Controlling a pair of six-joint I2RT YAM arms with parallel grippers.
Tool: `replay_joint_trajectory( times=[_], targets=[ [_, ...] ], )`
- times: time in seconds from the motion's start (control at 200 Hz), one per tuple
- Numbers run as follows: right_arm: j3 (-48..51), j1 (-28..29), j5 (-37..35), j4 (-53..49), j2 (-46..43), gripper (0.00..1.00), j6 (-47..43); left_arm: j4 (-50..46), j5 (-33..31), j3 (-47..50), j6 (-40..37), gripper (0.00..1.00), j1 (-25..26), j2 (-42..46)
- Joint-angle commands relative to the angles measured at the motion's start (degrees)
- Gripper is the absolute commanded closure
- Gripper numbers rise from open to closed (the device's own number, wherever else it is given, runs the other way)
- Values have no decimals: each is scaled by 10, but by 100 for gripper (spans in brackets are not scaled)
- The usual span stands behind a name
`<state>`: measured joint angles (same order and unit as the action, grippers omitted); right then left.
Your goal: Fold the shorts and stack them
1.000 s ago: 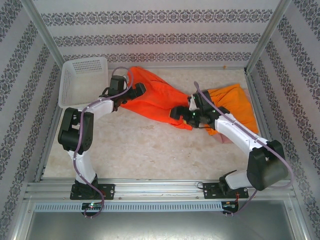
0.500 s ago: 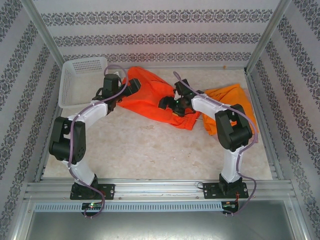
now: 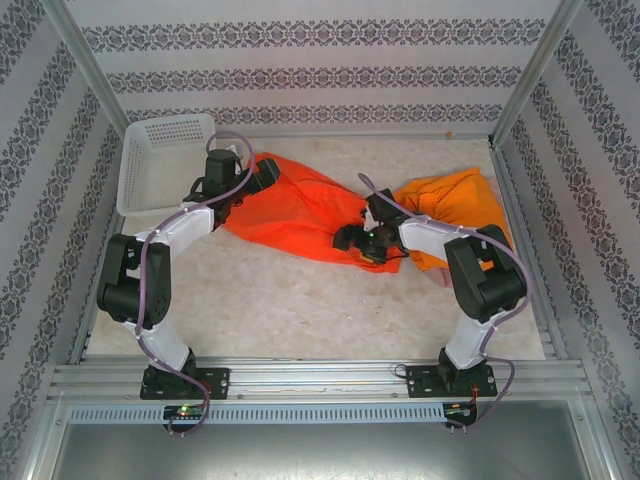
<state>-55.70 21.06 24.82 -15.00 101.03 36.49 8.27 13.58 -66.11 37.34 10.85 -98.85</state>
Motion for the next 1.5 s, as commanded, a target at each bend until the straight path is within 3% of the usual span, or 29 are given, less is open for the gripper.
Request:
replay_joint_trajectory(
  times=[0.0, 0.15, 0.255, 0.45, 0.644, 0.854, 1.124, 1.324, 1.494],
  targets=[
    [72, -33, 3, -76, -11, 12, -36, 5, 22, 13, 3, 0, -3, 17],
    [116, -72, 20, -103, -75, 12, -76, -35, 43, 46, 6, 0, 8, 41],
    [123, -87, 37, -113, -95, 11, -92, -89, 19, 84, 5, 1, 14, 79],
    [70, -73, 68, -131, -98, 11, -118, -134, -13, 155, -3, 3, 13, 159],
    [-22, -46, 70, -112, -115, 11, -89, -88, 46, 184, 47, 5, 25, 168],
    [-95, -45, 46, -107, -59, 11, -70, -65, 44, 230, 79, 5, 61, 158],
    [-161, -46, 51, -101, 37, 11, -57, -75, -7, 338, 105, 5, 67, 199],
    [-200, -26, 60, -105, 73, 11, -48, -160, -76, 412, 126, 2, 67, 292],
    [-223, -5, 64, -103, 96, 11, -40, -274, -123, 450, 140, 0, 56, 420]
  ],
)
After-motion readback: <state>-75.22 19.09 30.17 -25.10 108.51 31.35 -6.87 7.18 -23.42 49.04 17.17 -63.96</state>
